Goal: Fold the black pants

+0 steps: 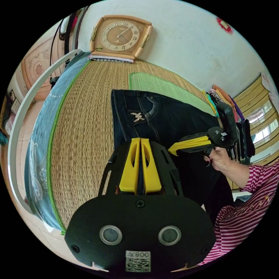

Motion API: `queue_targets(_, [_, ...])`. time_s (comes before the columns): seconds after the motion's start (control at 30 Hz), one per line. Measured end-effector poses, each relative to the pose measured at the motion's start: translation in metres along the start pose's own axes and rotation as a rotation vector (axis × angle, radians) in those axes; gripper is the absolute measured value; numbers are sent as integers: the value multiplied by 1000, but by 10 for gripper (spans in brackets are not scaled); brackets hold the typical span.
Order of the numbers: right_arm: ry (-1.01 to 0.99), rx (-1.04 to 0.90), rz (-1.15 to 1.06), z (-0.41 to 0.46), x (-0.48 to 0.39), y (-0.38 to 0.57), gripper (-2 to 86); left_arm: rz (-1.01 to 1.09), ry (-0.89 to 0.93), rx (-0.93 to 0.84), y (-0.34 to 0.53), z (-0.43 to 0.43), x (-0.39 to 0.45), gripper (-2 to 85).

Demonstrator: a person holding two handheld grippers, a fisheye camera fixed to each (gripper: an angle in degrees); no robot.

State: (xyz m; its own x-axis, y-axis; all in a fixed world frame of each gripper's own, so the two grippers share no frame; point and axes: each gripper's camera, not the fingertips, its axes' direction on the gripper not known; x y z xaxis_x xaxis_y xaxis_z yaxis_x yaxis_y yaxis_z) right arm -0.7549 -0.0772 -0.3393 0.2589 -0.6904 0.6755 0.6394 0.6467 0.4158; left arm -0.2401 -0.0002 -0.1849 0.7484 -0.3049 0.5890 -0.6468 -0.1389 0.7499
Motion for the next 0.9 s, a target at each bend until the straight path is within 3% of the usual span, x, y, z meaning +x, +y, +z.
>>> queue_targets(0.13, [-24, 97, 21, -38, 19, 6, 23, 65, 21, -21, -35, -10, 0, 47])
queue_targets(0.3, [152, 143, 75, -95, 74, 6, 62, 172, -61, -124, -93, -11, 4, 70])
queue_targets(0.53, [424, 22, 120, -141, 163, -16, 78, 261, -139, -268, -144, -9, 10, 92])
queue_targets(0.7, [455, -86, 77, -134, 193, -38, 87, 339, -217, -432, -161, 1, 15, 103])
queue_targets(0.9, [439, -163, 50, -118, 206, -47, 90, 354, -167, -478, -164, -10, 15, 98])
